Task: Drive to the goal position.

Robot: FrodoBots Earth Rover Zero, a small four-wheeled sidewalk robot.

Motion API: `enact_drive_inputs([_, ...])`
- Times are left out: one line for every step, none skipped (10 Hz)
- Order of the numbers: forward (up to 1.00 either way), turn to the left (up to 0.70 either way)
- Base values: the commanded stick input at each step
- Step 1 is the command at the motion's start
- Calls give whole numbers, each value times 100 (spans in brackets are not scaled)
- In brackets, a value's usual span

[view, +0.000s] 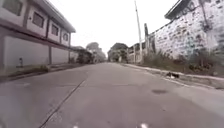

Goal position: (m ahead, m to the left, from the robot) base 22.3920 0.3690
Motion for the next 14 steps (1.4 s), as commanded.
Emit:
enact_drive_inputs([100,2])
enact_drive_inputs([100,2])
enact_drive_inputs([100,2])
enact_drive_inputs([100,2])
enact_drive_inputs([100,2])
enact_drive_inputs([100,2])
enact_drive_inputs([100,2])
enact_drive_inputs([100,2])
enact_drive_inputs([100,2])
enact_drive_inputs([100,2])
enact_drive_inputs([100,15])
enact_drive_inputs([100,29])
enact_drive_inputs([100,42])
enact_drive_inputs([100,8])
